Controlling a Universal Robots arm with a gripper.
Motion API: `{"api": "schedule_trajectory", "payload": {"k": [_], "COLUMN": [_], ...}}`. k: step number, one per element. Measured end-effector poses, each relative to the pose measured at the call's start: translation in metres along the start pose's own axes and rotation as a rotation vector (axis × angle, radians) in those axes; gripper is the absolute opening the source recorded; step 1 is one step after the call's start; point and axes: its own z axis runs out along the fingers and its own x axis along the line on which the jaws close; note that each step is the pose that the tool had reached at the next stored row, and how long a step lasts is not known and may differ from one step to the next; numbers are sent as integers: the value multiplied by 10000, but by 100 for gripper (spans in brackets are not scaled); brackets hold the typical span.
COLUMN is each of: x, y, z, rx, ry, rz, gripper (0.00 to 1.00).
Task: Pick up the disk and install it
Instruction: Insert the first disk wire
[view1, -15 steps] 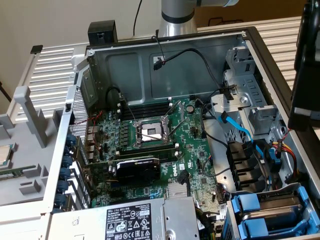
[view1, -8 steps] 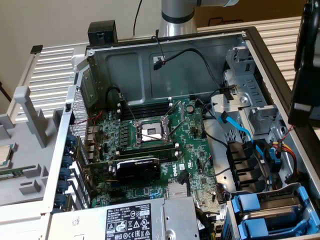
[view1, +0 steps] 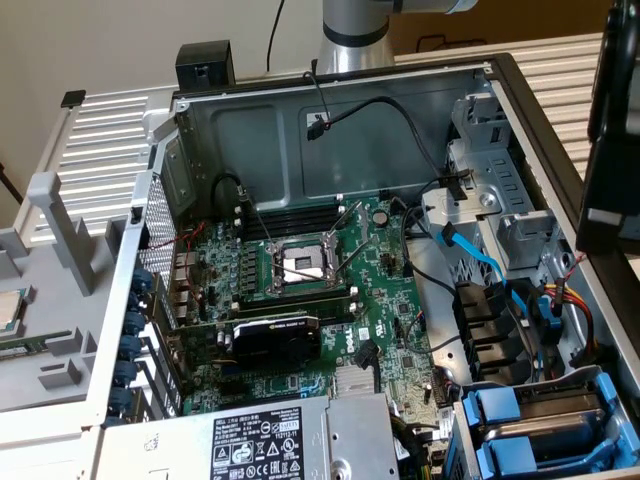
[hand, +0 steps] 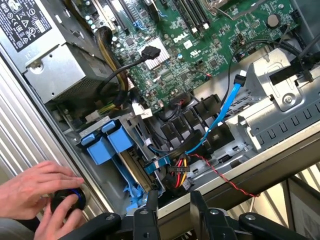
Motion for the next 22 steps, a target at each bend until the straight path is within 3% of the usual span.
{"api": "schedule_trajectory", "payload": {"k": [2,3,5,6,22], "x": [0,-1,-1,-2,-75], "y": [0,1,3,4,2], "z": [3,6,22,34,303], "rx": [0,0,-1,-3,-52], "ry": [2,1,2,1,-25], "rz": [7,11,23,30,127], "gripper": [43,55,55,61,61]}}
